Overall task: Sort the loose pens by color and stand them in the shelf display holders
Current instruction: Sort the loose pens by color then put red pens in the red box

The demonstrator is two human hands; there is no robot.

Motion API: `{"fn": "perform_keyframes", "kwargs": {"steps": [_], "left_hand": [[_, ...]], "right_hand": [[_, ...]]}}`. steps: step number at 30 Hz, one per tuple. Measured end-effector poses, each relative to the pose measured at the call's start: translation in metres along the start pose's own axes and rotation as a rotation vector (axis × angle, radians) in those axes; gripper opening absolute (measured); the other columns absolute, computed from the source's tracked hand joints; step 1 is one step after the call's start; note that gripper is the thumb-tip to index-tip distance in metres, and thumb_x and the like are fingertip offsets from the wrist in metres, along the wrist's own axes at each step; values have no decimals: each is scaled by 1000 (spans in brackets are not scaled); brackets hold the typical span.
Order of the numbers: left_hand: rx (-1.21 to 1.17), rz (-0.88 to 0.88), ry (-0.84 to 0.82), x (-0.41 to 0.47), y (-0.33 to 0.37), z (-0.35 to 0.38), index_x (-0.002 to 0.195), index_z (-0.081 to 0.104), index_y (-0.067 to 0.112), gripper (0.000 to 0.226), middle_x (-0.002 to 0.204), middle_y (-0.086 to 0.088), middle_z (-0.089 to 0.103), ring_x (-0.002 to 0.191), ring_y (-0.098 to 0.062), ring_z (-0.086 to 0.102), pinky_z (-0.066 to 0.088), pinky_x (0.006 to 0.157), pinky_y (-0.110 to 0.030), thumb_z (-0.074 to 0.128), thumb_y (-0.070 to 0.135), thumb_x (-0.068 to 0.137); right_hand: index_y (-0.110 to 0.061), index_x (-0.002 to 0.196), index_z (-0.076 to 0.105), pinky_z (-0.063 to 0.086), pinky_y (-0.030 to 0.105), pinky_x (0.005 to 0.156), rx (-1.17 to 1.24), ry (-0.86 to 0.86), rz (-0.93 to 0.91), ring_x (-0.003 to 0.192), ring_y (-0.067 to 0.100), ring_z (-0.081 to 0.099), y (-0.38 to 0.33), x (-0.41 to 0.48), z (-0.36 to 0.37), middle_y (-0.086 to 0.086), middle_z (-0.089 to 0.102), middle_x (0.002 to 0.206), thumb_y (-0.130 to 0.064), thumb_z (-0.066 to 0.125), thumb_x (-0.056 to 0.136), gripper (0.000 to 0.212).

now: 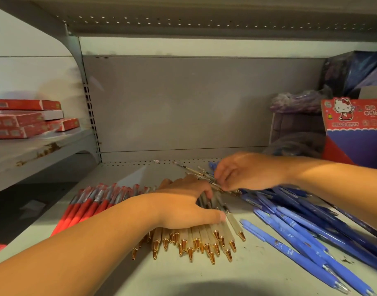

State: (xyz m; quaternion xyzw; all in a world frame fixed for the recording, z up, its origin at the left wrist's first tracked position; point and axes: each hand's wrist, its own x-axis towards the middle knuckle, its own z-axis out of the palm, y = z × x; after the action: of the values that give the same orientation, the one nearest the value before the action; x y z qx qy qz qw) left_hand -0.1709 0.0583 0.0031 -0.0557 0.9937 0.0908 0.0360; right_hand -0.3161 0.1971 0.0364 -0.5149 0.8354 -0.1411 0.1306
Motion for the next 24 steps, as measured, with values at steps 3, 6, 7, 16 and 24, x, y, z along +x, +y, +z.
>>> {"fn": "perform_keyframes", "kwargs": {"steps": [3, 6, 7, 16, 24], "left_hand": [[-25, -1, -4, 0, 1, 0, 126, 42, 42, 61, 115, 14, 48, 98, -10, 47, 37, 87, -35, 44, 82, 80], [-31, -34, -3, -2, -2, 0, 130, 42, 42, 69, 129, 12, 50, 104, -10, 44, 34, 89, -35, 44, 85, 76], [-32, -47, -4, -2, -3, 1, 131, 43, 41, 70, 131, 12, 49, 105, -10, 43, 32, 88, -34, 44, 85, 76], [-42, 38, -21, -3, -4, 4, 134, 37, 56, 57, 153, 11, 33, 138, -17, 31, 20, 107, -41, 37, 81, 83], [-55, -3, -58, -3, -2, 3, 133, 41, 47, 60, 144, 9, 43, 129, -15, 39, 24, 104, -40, 35, 81, 84]], "right_hand": [[-20, 112, 63, 52, 39, 90, -144, 79, 99, 99, 22, 62, 5, 41, 5, 3, 66, 105, -25, 63, 90, 22], [-18, 107, 59, 52, 38, 87, -263, 97, 156, 91, 19, 59, 9, 68, 17, 3, 62, 100, -39, 64, 91, 27], [-18, 104, 61, 52, 37, 86, -284, 87, 163, 88, 18, 59, 10, 73, 20, 2, 63, 97, -45, 63, 90, 30], [-14, 95, 70, 50, 29, 75, -386, 52, 148, 85, 17, 62, -9, 105, 28, 2, 68, 90, -40, 68, 86, 27], [-16, 64, 43, 48, 26, 60, -578, -47, 193, 58, 12, 51, -26, 113, 30, 0, 55, 67, -16, 65, 87, 32]]}}
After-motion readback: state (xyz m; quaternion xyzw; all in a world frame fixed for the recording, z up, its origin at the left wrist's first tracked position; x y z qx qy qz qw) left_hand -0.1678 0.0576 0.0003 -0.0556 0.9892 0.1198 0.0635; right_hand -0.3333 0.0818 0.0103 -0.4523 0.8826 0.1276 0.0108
